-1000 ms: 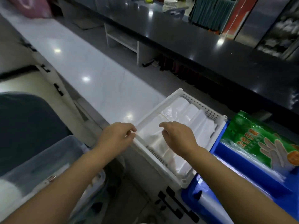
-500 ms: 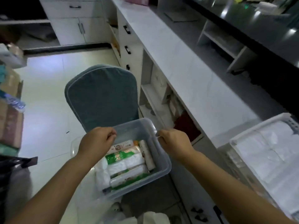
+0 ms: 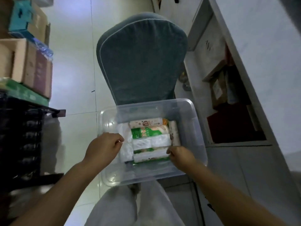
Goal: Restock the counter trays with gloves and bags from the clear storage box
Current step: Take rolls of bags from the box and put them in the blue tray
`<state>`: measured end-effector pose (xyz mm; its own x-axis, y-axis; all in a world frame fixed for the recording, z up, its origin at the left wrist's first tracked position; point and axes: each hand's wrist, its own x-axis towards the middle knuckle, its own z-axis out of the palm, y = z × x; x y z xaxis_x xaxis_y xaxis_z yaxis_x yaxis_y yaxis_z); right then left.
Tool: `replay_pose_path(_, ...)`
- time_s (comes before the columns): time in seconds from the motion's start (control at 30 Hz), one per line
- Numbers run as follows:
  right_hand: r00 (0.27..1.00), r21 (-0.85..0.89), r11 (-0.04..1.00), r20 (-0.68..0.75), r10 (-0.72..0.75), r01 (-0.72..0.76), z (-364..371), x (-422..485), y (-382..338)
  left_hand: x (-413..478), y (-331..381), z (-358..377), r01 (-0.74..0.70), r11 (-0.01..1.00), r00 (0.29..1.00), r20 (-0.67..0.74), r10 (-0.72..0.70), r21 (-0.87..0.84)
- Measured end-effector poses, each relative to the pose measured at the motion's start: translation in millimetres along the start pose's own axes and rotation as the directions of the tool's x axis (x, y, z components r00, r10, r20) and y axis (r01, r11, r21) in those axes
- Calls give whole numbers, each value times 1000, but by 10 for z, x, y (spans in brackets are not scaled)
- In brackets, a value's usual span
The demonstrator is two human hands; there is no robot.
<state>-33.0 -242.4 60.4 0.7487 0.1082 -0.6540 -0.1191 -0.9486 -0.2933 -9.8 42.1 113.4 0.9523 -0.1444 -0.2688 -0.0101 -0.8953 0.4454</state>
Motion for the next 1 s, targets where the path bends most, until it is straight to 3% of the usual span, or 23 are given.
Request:
replay_pose_path(0.2, 989, -153, 983, 118, -87, 104, 482, 744, 238, 60, -180, 498, 103, 994, 990, 91, -105, 18)
replay_pose_path(0.33, 964, -370, 903, 228, -139, 218, 749, 1151, 437, 174, -187, 769, 110, 993, 983, 143, -114, 37)
replay_pose_path(0.5, 940, -494, 805, 254, -227, 329, 1003, 1497, 571, 274, -169, 1012, 193, 981, 962, 193, -191, 9)
replay_pose_path(0.67, 930, -519, 780, 287, -227, 351, 1128, 1670, 670, 292, -155, 1203, 237, 971, 940, 247, -233, 16)
replay_pose_path(1.0, 892, -340, 827, 239, -384, 448, 624, 1316, 475, 435, -47, 1252, 180, 980, 922, 332, -198, 82)
